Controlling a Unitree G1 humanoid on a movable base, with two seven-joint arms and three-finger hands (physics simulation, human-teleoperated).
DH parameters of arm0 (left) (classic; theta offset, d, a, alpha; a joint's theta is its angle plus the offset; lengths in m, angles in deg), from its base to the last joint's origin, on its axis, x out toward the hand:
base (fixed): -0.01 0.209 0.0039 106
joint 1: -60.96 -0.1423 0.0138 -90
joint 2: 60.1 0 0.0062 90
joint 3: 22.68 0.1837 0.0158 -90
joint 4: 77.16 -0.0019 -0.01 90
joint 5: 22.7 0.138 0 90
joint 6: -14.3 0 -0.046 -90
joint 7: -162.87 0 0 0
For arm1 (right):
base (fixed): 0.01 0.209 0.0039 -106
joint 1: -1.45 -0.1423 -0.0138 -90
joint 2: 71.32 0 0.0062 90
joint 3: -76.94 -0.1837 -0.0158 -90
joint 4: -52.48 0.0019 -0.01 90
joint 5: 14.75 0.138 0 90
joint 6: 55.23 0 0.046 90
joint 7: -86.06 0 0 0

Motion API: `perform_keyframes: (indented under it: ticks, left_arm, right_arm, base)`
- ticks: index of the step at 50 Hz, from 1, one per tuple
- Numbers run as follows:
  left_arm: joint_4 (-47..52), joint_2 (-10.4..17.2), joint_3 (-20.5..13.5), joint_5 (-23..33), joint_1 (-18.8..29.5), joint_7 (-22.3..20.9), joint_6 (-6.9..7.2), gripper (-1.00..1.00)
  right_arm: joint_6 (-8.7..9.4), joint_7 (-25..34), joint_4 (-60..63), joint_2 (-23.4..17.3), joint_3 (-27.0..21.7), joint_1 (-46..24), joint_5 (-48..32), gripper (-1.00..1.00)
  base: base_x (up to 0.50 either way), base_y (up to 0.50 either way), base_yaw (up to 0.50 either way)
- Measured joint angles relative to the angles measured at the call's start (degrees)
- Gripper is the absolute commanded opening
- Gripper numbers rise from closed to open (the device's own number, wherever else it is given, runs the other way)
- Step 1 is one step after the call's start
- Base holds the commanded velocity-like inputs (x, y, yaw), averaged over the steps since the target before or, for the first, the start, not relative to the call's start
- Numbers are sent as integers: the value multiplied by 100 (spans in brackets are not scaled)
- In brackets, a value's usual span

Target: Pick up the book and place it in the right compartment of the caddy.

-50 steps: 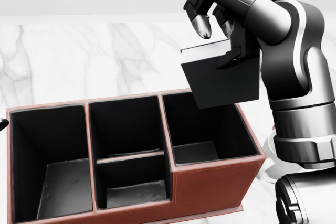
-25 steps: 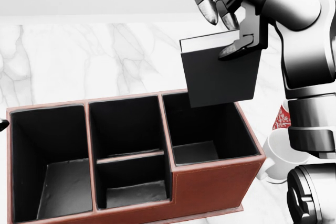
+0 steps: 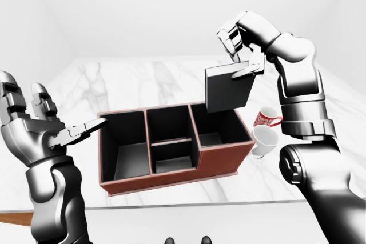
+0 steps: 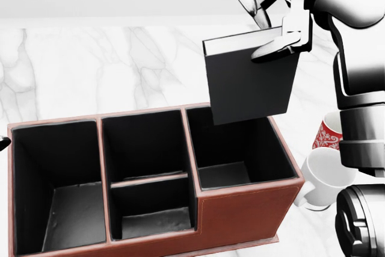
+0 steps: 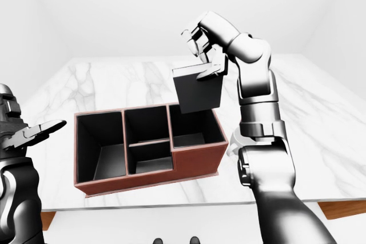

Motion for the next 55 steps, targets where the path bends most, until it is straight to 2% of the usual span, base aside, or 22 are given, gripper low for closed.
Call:
perform_keyframes:
  ticks: [20,55]
  left_arm:
    - [-61,-2,11,3,-5,-13,0,100]
    - [-42,-10,15,6,-16,-16,0,100]
  right_arm:
    - [0,-153,-630,90,5,102,744,-100]
    - [0,-379,-1203,252,75,275,1013,-100]
  base:
    - [0,0,0]
    - [0,0,0]
